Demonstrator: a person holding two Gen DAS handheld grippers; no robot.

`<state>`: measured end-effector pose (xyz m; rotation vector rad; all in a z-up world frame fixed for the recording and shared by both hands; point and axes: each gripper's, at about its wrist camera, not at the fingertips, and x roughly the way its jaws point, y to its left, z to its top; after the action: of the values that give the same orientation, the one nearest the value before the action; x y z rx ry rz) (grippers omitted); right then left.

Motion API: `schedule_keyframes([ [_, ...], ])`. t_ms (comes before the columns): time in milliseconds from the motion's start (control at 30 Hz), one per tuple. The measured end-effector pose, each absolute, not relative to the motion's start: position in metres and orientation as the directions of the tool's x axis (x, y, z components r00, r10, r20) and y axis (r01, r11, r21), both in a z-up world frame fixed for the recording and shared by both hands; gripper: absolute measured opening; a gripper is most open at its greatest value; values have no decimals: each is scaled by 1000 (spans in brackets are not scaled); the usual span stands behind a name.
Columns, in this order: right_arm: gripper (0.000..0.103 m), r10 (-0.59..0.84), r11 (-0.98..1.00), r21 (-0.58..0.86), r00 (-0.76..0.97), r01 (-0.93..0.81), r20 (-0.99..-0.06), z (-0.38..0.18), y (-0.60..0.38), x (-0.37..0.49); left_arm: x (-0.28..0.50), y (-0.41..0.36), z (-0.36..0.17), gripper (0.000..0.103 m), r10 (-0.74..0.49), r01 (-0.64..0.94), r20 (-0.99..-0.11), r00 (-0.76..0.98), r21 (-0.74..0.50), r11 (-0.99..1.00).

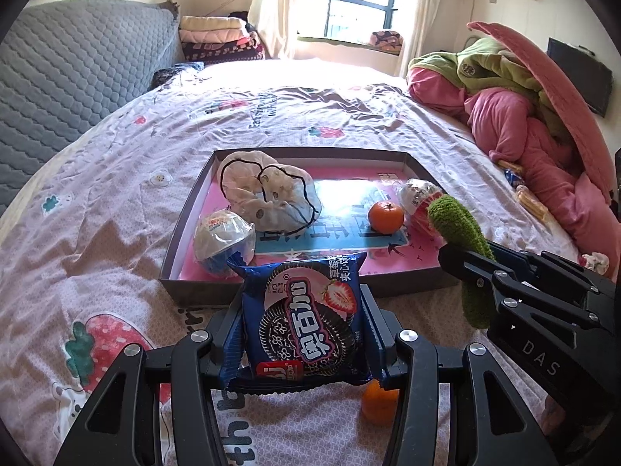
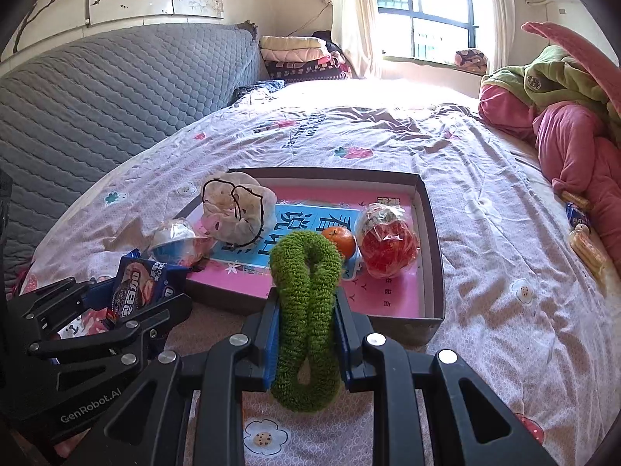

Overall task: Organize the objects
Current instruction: 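Lift the cookie packet and the green ring and carry them toward the tray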

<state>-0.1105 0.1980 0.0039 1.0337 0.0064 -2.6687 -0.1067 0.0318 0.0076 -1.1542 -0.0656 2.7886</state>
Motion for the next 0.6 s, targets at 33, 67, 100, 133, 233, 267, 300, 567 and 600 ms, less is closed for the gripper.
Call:
schedule_keyframes([
  [33, 25, -259, -960, 99, -707, 260, -658, 5, 198, -111, -107, 31, 9, 53, 128, -94, -696, -706, -87, -992],
  [67, 25, -258, -961, 98, -711, 259, -654, 7, 199, -111, -107, 30, 10, 53, 133, -95, -692, -709, -93, -991],
  [100, 25, -255, -962, 96, -717, 255, -649, 9, 200, -111, -108, 28, 11, 53, 138, -97, -691, -709, -99, -990],
  [133, 25, -255, -962, 97, -720, 254, -646, 10, 201, -111, -109, 27, 11, 53, 142, -96, -689, -711, -105, -990],
  [233, 25, -257, -963, 103, -730, 250, -633, 14, 203, -112, -109, 25, 15, 53, 137, -89, -676, -724, -105, -990],
  [267, 25, -258, -963, 103, -734, 250, -628, 16, 203, -112, -110, 25, 17, 53, 130, -85, -671, -730, -99, -991],
  [300, 25, -254, -964, 102, -742, 244, -620, 19, 204, -112, -110, 25, 19, 53, 124, -82, -664, -738, -94, -992],
  [567, 25, -221, -973, 71, -813, 218, -538, 41, 209, -107, -117, 31, 26, 53, 75, -54, -628, -774, -53, -997],
  [600, 25, -216, -975, 64, -820, 215, -531, 42, 210, -107, -118, 32, 26, 53, 70, -53, -629, -774, -46, -998],
])
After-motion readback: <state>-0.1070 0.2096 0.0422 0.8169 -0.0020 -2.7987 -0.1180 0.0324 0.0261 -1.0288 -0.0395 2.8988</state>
